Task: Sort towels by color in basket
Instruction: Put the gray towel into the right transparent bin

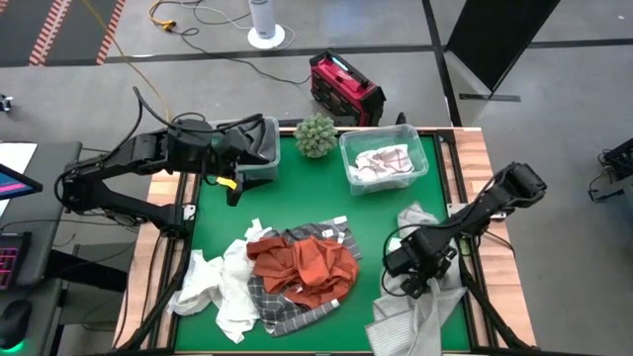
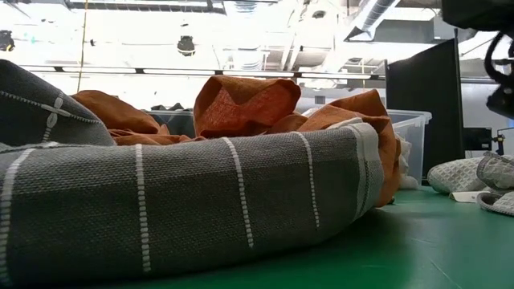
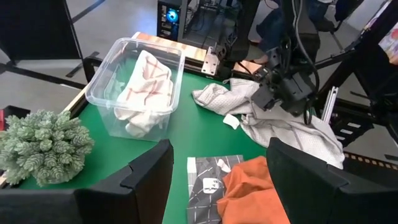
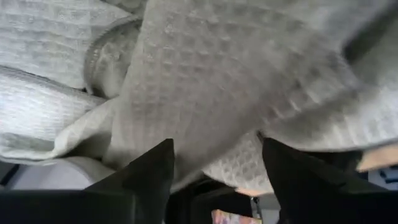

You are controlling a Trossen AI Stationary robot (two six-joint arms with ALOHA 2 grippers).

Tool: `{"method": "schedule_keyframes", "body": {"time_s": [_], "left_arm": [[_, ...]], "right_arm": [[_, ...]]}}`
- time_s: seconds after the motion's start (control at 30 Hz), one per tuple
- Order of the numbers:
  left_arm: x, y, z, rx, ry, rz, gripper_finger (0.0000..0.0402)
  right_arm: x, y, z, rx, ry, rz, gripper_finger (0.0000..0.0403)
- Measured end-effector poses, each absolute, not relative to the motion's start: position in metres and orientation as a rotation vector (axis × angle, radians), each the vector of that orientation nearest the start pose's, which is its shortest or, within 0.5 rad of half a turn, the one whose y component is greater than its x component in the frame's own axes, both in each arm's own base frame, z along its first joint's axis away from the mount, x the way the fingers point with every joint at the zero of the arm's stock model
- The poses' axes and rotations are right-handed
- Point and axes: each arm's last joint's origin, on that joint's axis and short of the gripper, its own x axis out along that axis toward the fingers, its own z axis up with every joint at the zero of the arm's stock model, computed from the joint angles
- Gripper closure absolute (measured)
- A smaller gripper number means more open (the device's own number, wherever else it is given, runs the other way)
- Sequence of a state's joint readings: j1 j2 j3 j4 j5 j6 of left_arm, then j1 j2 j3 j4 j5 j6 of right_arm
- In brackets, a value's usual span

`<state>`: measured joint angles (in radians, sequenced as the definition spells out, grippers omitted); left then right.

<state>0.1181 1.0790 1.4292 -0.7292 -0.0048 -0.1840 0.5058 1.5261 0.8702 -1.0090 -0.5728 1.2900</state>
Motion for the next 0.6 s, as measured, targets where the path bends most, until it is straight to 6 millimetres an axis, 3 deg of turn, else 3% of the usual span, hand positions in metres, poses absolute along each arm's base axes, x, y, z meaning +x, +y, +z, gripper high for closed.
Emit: {"method": "schedule_keyframes", "body": {"time_s": [0.13, 0.33, 0.5, 0.6], "left_arm": [[0.193, 0.023, 0.441, -0.202, 0.367, 0.156, 0.0155], [0.192, 0.023, 0.438, -0.162, 0.398, 0.150, 0.0155], [0.192, 0.023, 0.438, -0.164, 0.398, 0.150, 0.0155], [0.189, 0.023, 0.441, -0.163, 0.376, 0.149, 0.0155]], "right_arm": [[0.196, 0.127, 0.164, 0.950, 1.931, -0.383, 0.0204], [0.206, 0.127, 0.165, 1.011, 1.859, -0.311, 0.0373], [0.228, 0.123, 0.182, 1.052, 1.741, -0.224, 0.0373], [0.249, 0.115, 0.206, 1.050, 1.564, -0.129, 0.0380]]}}
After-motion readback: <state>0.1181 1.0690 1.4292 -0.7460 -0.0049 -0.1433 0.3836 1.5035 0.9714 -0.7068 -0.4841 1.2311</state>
